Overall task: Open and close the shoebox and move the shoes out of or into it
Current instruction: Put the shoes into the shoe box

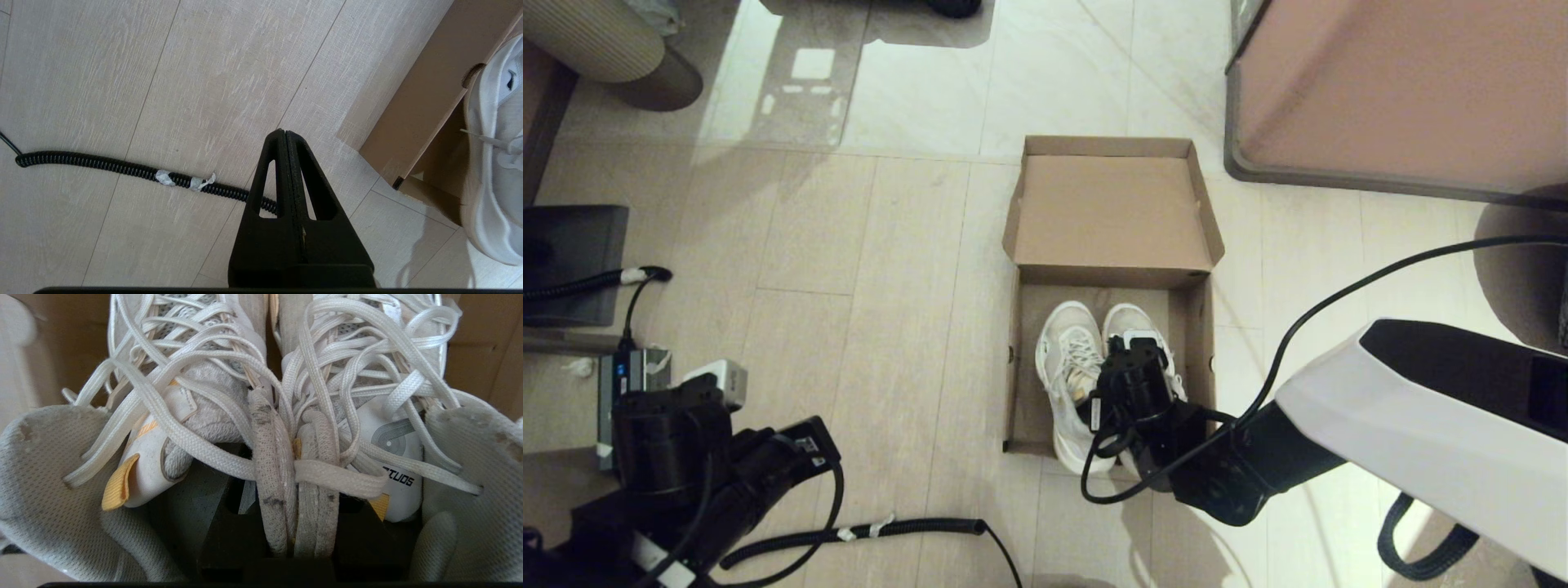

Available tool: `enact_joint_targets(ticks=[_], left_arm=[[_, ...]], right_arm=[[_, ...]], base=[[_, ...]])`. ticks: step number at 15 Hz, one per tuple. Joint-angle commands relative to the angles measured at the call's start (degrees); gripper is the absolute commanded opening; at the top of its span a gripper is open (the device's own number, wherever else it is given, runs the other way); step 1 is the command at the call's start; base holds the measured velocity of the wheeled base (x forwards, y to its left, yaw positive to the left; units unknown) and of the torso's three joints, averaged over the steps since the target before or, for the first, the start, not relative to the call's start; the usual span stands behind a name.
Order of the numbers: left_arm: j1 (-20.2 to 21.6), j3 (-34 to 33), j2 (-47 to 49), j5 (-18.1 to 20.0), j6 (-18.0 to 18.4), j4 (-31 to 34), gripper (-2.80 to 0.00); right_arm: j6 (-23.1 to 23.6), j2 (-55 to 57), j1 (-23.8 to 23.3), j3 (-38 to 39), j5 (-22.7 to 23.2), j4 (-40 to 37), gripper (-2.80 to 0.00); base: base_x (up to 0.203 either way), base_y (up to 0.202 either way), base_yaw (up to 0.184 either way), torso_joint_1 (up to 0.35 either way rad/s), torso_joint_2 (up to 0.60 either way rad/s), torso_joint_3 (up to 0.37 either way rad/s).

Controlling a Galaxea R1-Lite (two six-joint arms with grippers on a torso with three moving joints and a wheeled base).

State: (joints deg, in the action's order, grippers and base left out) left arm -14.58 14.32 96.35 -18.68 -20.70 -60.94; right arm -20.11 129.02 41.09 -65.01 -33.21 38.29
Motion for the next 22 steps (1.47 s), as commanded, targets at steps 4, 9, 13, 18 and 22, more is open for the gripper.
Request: enact_joint_targets(ticks=[4, 9, 13, 18, 22], left_arm=[[-0.01, -0.52, -0.84, -0.13, -0.05, -0.32, -2.80], [0.06, -1.74, -2.21, -0.13, 0.31, -0.32, -2.80], [0.08, -2.60, -2.75, -0.13, 0.31, -0.32, -2.80], [0.08, -3.78, -3.45, -0.13, 0.31, -0.32, -2.80], [0.08, -3.78, -3.37, -0.13, 0.31, -0.32, -2.80]], right_arm=[[-0.05, -1.32, -0.18, -1.17, -0.14, -0.08, -2.80], [-0.12, 4.43, -0.87, -3.53, -0.87, 2.07, -2.80], [3.98, 8.65, -3.05, -5.44, -1.42, 7.68, -2.80], [6.07, 12.08, -4.97, -9.36, -1.33, 10.58, -2.80], [5.88, 13.19, -4.97, -11.28, -1.22, 10.58, 0.00]], base=[[0.000, 0.000, 0.000, 0.000, 0.00, 0.000], [0.000, 0.000, 0.000, 0.000, 0.00, 0.000], [0.000, 0.000, 0.000, 0.000, 0.00, 0.000], [0.000, 0.000, 0.000, 0.000, 0.00, 0.000], [0.000, 0.000, 0.000, 0.000, 0.00, 0.000]])
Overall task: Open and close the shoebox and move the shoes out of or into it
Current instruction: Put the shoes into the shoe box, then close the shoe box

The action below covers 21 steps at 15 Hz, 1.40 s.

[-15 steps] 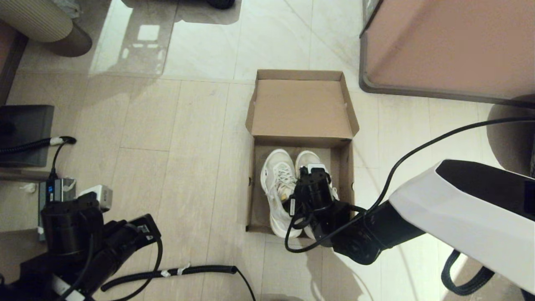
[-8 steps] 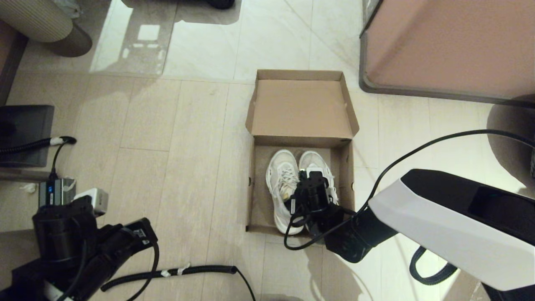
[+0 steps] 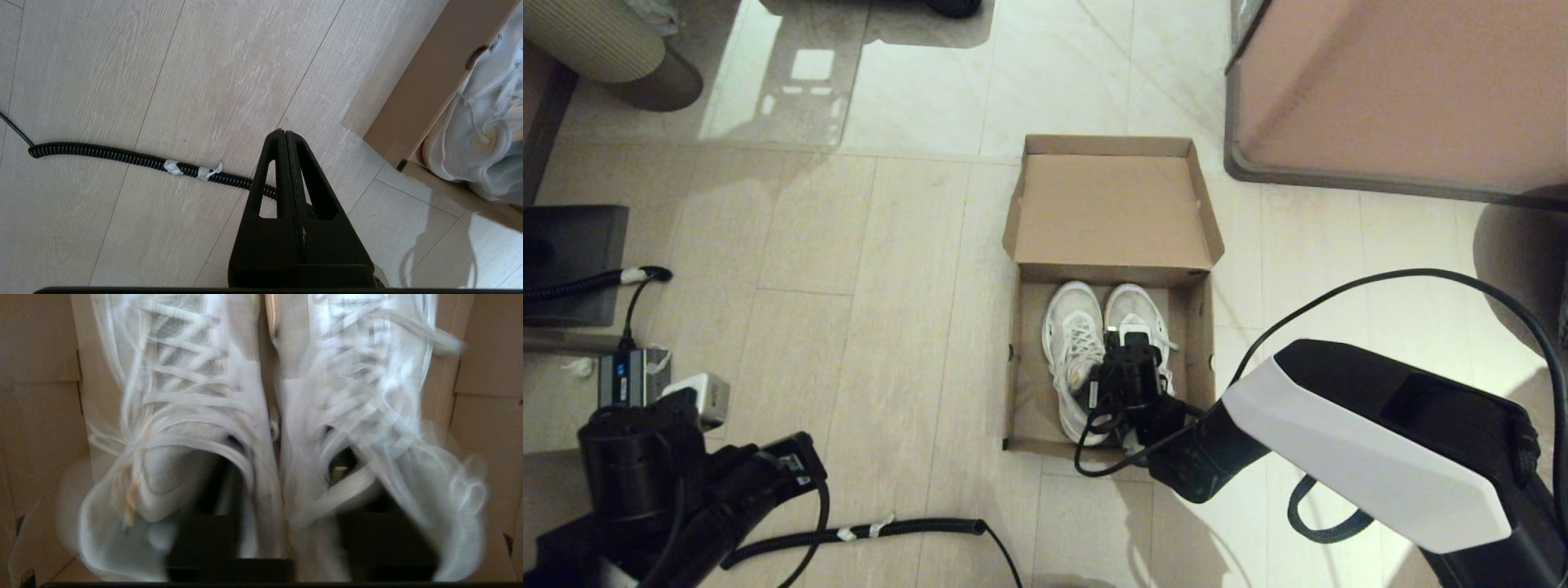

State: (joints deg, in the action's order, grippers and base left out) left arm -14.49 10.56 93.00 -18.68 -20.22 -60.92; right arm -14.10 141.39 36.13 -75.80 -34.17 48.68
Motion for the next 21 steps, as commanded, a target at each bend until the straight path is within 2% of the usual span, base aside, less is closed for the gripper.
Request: enact_joint_targets(ticks=[1, 6, 12, 14, 16, 20, 21], left_arm=[[-0.01, -0.01, 0.07, -0.13, -0.17, -0.34, -2.80], [-0.02, -0.01, -0.10, -0.13, 0.36, -0.34, -2.80], [-0.18, -0.09, 0.59, 0.02, 0.18, -0.34, -2.80], [-0.10, 0.51, 0.95, 0.05, -0.94, -0.34, -2.80], [-0.13, 1.47, 1.58, 0.05, -1.36, -0.34, -2.80], [-0.88, 1.13, 2.22, 0.31, -0.25, -0.34, -2.80], [-0.92, 0.89, 2.15, 0.31, -0.25, -0.34, -2.80]], right_arm=[[-0.13, 0.73, -0.01, -0.49, -0.28, 0.19, 0.00], [0.00, -2.18, 0.05, 1.33, -0.40, -0.11, 0.00], [-0.60, -12.13, -0.21, 19.53, -0.43, 3.28, 0.00], [-0.68, -15.60, -0.19, 25.59, -0.98, 5.77, 0.00], [-1.43, -18.57, -0.30, 29.76, -3.23, 8.51, 0.00], [-5.00, -19.09, -1.00, 36.35, -3.98, 11.74, 0.00], [-5.17, -19.00, -0.98, 36.68, -4.34, 12.36, -2.80]], base=[[0.000, 0.000, 0.000, 0.000, 0.00, 0.000], [0.000, 0.000, 0.000, 0.000, 0.00, 0.000], [0.000, 0.000, 0.000, 0.000, 0.00, 0.000], [0.000, 0.000, 0.000, 0.000, 0.00, 0.000], [0.000, 0.000, 0.000, 0.000, 0.00, 0.000], [0.000, 0.000, 0.000, 0.000, 0.00, 0.000], [0.000, 0.000, 0.000, 0.000, 0.00, 0.000]])
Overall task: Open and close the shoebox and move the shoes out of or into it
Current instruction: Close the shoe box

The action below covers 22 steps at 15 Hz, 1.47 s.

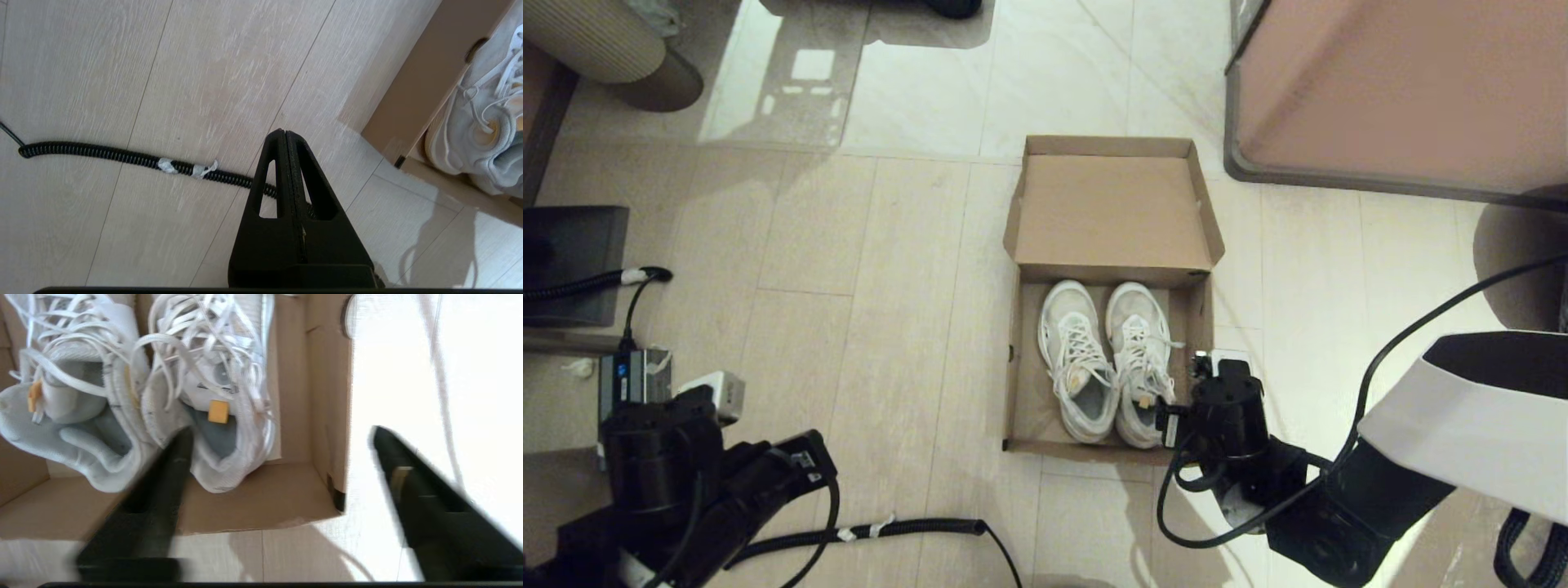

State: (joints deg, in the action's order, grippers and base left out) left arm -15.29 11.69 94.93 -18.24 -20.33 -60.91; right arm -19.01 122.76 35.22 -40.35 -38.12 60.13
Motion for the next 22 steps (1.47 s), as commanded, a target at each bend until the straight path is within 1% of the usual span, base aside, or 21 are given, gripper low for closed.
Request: enact_joint_targets(ticks=[1, 7, 9, 13, 15, 19, 22], left_arm=[[-0.09, -0.31, 0.25, -0.20, -0.06, -0.35, -2.80], [-0.53, -0.62, 0.17, -0.13, -0.14, -0.35, -2.80], [-0.53, -0.53, 0.17, -0.13, -0.14, -0.35, -2.80], [-0.53, -0.53, -0.36, -0.13, -0.14, -0.35, -2.80], [-0.53, 0.02, 0.02, -0.21, -0.14, -0.43, -2.80], [-0.53, 4.66, 2.66, -0.33, -0.23, -0.42, -2.80], [-1.07, 8.93, 6.59, -0.29, -0.15, -0.38, -2.80]], right_arm=[[-0.51, -0.41, -0.06, 1.41, -0.37, 1.48, -2.80], [-3.04, 4.38, -0.75, 2.65, -0.44, 1.78, -2.80], [-3.57, 6.75, -0.76, 3.48, -0.38, 3.78, -2.80], [-3.04, 15.94, -0.96, 6.25, -0.04, 14.67, -2.80], [-2.68, 20.05, -1.31, 6.68, 0.65, 18.10, -2.80], [-1.07, 21.56, -1.45, 8.97, 3.28, 18.53, -2.80], [0.11, 21.82, -1.38, 9.41, 3.84, 18.53, -2.80]], base=[[0.000, 0.000, 0.000, 0.000, 0.00, 0.000], [0.000, 0.000, 0.000, 0.000, 0.00, 0.000], [0.000, 0.000, 0.000, 0.000, 0.00, 0.000], [0.000, 0.000, 0.000, 0.000, 0.00, 0.000], [0.000, 0.000, 0.000, 0.000, 0.00, 0.000], [0.000, 0.000, 0.000, 0.000, 0.00, 0.000], [0.000, 0.000, 0.000, 0.000, 0.00, 0.000]])
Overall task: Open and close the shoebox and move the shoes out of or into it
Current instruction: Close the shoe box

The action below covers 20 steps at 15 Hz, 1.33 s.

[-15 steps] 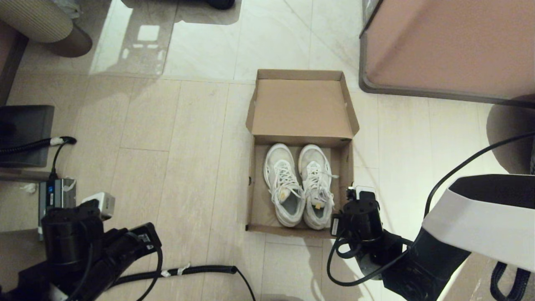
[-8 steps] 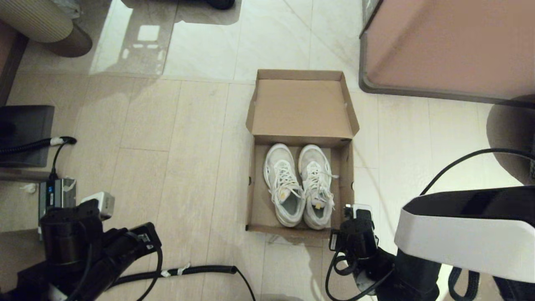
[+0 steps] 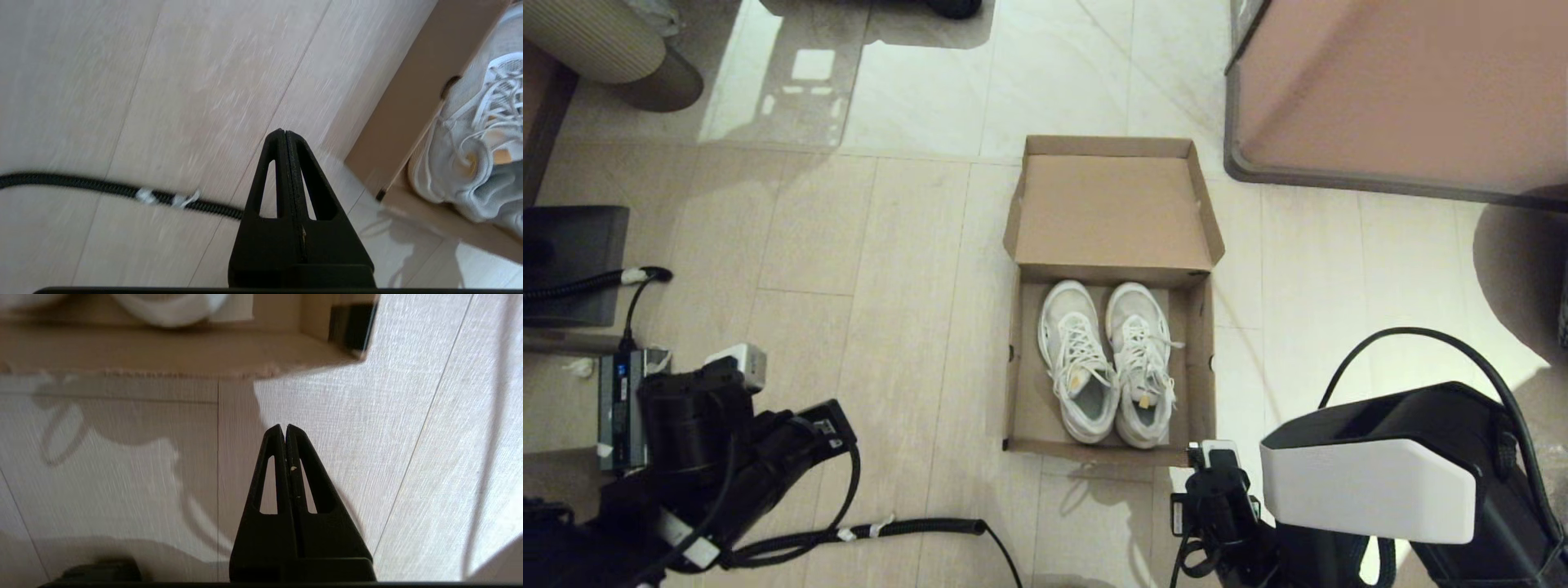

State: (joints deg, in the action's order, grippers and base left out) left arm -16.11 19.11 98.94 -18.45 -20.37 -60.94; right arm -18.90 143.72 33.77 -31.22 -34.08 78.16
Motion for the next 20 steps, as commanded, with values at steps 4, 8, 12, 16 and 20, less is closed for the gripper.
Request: enact_joint_targets(ticks=[4, 8, 12, 16, 20], left_arm=[[-5.84, 5.77, 5.67, -0.26, 1.39, -0.32, -2.80], [-15.94, 5.66, 14.17, 0.02, 7.38, -0.54, -2.80], [-20.33, 12.44, 22.94, 0.25, 8.88, -3.18, -2.80], [-23.48, 18.33, 28.09, 0.86, 11.12, -3.79, -2.80], [-24.97, 24.30, 36.11, 0.70, 11.38, -3.92, -2.80]], right_arm=[[2.32, -3.16, 0.07, 1.00, -0.11, 0.33, -2.80], [2.89, -4.73, -0.11, 0.71, -0.10, 0.25, -2.80], [5.38, -7.62, -0.70, 0.21, 1.75, 0.11, -2.80], [6.48, -8.01, -2.39, -3.25, 2.61, -4.51, -2.80], [6.60, -7.41, -2.74, -6.83, 2.18, -8.28, -2.80]], base=[[0.000, 0.000, 0.000, 0.000, 0.00, 0.000], [0.000, 0.000, 0.000, 0.000, 0.00, 0.000], [0.000, 0.000, 0.000, 0.000, 0.00, 0.000], [0.000, 0.000, 0.000, 0.000, 0.00, 0.000], [0.000, 0.000, 0.000, 0.000, 0.00, 0.000]])
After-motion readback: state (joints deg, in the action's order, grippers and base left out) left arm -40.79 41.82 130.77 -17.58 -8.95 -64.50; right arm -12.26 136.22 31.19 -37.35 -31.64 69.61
